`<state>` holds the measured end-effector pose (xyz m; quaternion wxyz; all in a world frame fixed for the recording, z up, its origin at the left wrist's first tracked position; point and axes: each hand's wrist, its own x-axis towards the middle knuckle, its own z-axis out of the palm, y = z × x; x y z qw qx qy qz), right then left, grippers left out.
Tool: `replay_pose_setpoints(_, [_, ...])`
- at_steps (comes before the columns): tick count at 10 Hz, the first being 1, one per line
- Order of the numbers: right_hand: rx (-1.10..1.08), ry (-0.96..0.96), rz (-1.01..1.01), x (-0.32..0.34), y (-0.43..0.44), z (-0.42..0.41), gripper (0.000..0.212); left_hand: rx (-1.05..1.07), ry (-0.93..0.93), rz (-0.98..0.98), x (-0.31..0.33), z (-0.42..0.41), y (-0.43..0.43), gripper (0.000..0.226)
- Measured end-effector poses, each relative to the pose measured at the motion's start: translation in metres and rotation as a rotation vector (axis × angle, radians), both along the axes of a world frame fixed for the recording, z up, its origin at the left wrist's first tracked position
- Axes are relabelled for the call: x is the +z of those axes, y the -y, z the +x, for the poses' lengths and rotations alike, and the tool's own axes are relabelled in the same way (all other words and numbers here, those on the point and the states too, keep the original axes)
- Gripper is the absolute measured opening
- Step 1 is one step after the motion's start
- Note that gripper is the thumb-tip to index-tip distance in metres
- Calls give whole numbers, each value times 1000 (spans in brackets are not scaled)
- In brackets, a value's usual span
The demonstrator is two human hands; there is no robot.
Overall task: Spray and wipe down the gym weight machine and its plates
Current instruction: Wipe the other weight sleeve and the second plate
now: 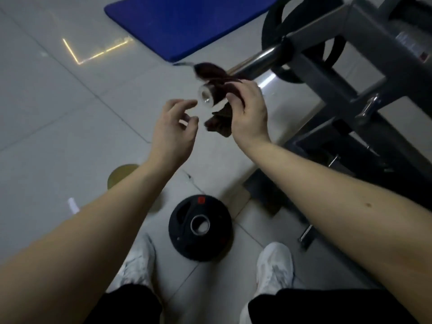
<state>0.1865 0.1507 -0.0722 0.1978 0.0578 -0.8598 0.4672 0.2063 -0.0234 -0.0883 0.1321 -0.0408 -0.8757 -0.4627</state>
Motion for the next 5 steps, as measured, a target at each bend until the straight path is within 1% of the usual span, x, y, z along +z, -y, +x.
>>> replay_pose_setpoints(1, [-144, 129, -98, -59, 12, 58, 30, 67, 281, -130, -52, 43, 21, 28])
replay_pose_setpoints(2, [-122, 412, -72, -123, 26, 100, 34, 76, 651, -262, -116, 86, 47, 31])
replay_pose_setpoints(3, [-123, 580, 17, -169, 37, 108, 25, 77, 968, -337, -161, 118, 68, 22])
replay_pose_setpoints(4, [-11, 617, 189, -213, 54, 106, 32, 32, 1097, -196, -193, 133, 75, 27])
replay_pose_setpoints(5, [234, 564, 475, -241, 81, 129, 39, 119, 1162, 152, -211, 132, 79, 22])
